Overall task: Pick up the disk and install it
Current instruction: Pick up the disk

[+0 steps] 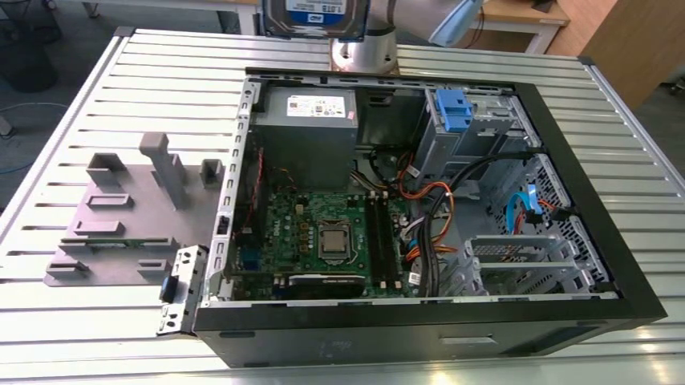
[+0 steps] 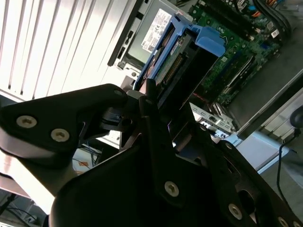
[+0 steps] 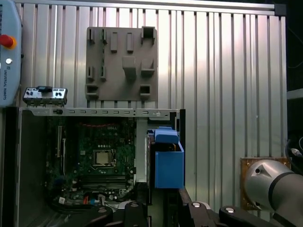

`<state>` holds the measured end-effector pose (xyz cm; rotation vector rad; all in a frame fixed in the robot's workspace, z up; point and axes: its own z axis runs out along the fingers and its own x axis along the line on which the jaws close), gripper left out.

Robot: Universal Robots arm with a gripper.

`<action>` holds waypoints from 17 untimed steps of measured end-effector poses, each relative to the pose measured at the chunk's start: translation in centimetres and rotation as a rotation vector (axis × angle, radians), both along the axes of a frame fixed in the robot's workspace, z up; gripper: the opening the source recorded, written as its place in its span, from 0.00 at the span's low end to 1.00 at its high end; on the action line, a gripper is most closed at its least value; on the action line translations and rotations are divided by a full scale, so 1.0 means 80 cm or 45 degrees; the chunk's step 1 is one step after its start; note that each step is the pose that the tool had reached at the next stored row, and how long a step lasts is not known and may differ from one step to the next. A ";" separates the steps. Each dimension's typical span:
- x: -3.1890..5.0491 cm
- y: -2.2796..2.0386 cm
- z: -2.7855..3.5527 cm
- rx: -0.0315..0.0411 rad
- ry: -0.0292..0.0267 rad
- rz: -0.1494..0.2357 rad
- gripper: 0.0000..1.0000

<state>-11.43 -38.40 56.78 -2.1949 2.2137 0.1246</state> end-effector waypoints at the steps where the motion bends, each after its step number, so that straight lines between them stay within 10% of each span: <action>1: 0.006 0.0000 -0.0005 0.0001 0.0002 0.000 0.35; 17: 0.092 0.0003 -0.0077 0.0001 0.0020 0.000 0.35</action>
